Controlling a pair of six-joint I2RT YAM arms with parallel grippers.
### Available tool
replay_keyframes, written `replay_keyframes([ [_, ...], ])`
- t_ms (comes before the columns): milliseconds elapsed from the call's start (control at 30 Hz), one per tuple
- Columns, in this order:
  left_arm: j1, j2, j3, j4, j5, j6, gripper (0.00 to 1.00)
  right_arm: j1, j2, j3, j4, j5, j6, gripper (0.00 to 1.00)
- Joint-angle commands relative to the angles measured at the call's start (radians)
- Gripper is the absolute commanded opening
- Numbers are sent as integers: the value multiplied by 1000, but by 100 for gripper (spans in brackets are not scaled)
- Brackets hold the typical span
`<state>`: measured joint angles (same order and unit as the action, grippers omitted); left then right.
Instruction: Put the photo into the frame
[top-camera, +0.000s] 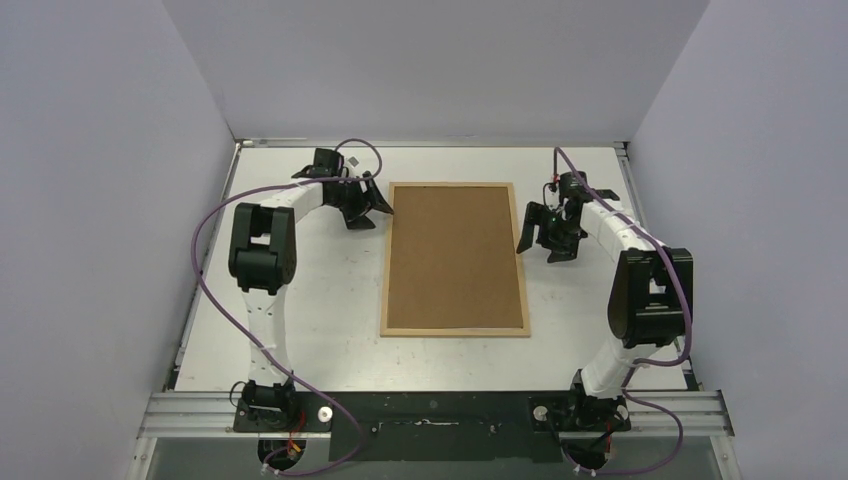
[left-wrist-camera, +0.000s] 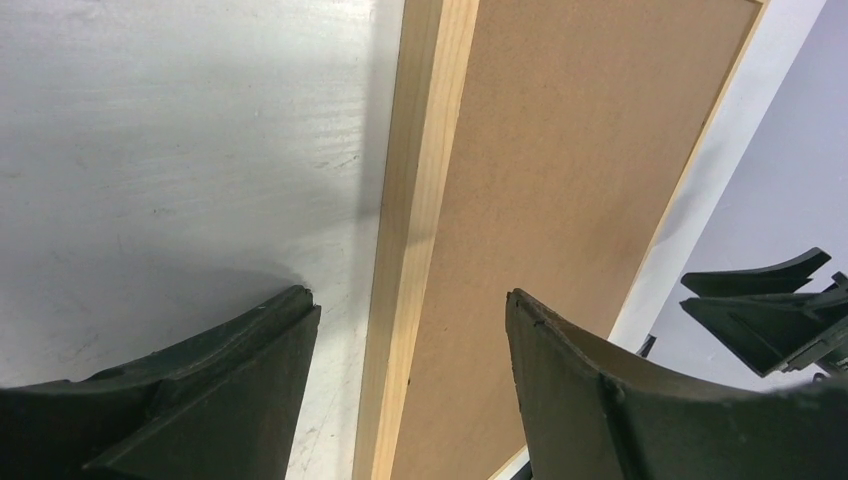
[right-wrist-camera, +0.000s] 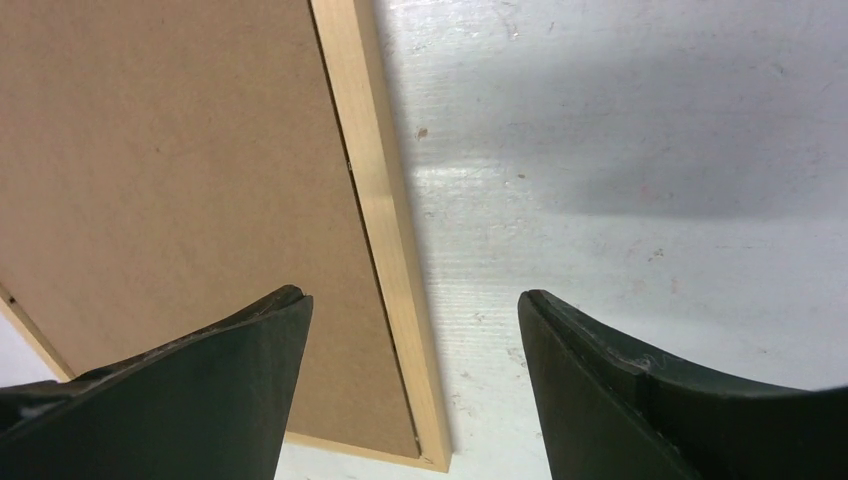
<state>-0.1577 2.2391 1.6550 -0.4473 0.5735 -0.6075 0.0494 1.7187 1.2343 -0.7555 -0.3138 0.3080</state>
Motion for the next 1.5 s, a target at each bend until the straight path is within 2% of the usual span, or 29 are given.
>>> replay_keyframes([
  [0,1,-46,-45,-54,-43,43,68,28,10,-8,51,94,58,71],
  [100,-4,-59,-76,-40,-41,40,68,43,9,-28,23,109,27,61],
  [367,-13,-84,-135,-33,-38,41,68,111,26,-77,-11,179,18,46],
  [700,-18,-173,-247,-18,-55,39,68,159,-89,-190,-74,273,42,46],
  [1000,-17,-254,-297,-26,-56,56,71,161,-229,-197,-102,268,89,53],
  [1267,-22,-340,-369,-92,-117,89,71,161,-233,-243,-109,264,106,51],
  [1467,-53,-399,-480,-92,-97,88,71,177,-243,-294,-124,224,104,50],
])
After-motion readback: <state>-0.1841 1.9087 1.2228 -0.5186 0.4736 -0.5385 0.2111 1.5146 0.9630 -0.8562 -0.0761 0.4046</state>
